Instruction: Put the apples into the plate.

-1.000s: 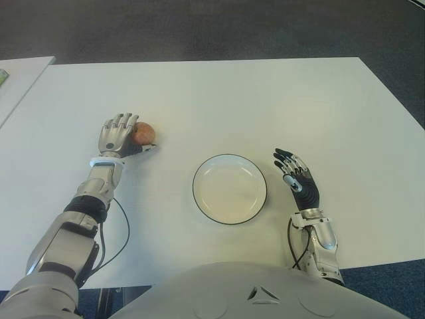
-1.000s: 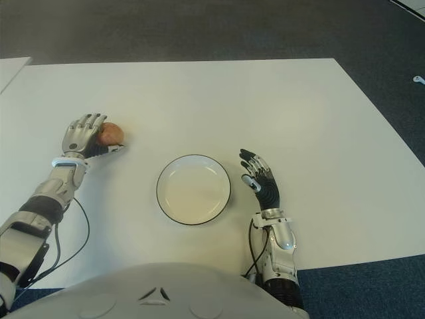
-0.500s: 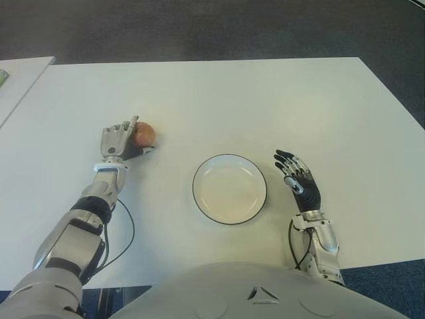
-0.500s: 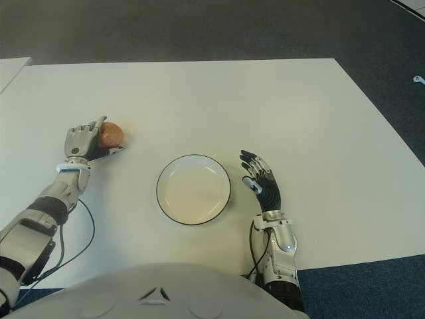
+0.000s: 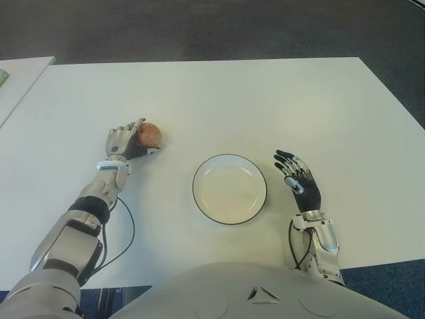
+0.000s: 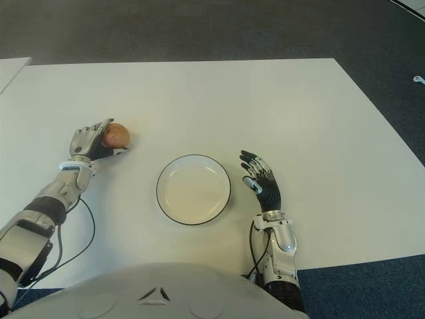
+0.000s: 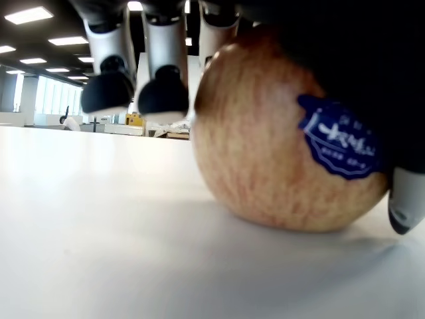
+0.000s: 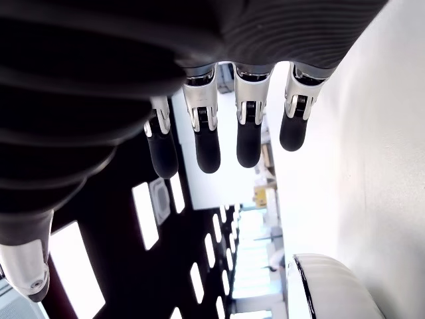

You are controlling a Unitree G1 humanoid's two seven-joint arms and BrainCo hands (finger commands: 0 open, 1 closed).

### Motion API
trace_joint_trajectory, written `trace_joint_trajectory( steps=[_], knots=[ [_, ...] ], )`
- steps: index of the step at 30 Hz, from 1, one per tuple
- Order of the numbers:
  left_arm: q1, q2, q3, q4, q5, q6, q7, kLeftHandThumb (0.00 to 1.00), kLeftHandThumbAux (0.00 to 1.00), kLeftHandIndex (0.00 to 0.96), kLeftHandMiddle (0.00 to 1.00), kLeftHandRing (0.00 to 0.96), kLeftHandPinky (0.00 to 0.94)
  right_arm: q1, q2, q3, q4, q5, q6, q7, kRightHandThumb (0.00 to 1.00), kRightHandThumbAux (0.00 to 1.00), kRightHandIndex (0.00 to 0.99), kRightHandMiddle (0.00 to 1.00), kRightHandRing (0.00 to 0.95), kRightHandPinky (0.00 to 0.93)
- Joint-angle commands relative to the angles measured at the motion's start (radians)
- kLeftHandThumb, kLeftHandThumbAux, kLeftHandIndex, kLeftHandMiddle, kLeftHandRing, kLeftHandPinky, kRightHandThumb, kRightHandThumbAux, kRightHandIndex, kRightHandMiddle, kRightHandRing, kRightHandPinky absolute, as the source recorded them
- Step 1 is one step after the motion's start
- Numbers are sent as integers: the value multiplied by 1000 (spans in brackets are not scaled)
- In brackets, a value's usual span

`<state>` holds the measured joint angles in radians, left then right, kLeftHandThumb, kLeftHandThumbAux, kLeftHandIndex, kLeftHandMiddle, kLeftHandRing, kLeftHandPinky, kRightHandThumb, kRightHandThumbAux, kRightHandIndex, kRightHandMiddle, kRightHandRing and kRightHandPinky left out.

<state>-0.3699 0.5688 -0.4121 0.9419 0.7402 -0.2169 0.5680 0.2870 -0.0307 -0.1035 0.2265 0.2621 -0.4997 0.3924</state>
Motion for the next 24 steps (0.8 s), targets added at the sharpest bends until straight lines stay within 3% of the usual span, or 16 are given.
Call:
trace_joint_trajectory(
  steps=[1, 24],
  knots=[
    [45, -20, -43, 31, 12, -10, -71, 751, 696, 443, 883, 861, 810, 64, 19, -12, 111, 21, 39, 0, 261, 554, 218, 207, 156, 164],
    [41, -23, -44, 25, 7, -28, -31, 751, 696, 443, 885, 866, 830, 31, 18, -29, 152, 21, 37, 12, 274, 557, 224, 215, 164, 161]
  ],
)
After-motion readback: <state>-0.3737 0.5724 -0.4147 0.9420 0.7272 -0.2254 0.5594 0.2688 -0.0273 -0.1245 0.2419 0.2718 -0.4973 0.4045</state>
